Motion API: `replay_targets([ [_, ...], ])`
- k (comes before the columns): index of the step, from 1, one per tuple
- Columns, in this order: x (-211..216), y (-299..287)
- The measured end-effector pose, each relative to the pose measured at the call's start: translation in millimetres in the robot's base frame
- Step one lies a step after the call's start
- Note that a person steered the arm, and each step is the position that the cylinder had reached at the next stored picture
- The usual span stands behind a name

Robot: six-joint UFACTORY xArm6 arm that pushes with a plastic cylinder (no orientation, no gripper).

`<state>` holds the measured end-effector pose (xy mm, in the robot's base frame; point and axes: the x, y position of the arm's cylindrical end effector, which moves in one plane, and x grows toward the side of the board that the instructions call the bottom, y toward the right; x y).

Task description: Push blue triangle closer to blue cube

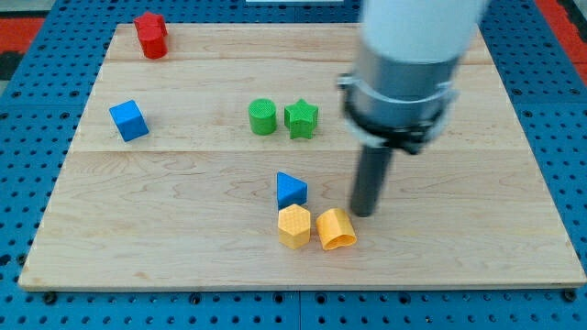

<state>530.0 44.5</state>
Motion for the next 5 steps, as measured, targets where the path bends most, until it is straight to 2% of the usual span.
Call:
replay_targets([
  [1, -14.9, -106.3],
  [2, -57.7, -147.7],
  [3, -55.1, -45.4],
  [4, -72.1, -39.8],
  [5, -92.0, -135.0],
])
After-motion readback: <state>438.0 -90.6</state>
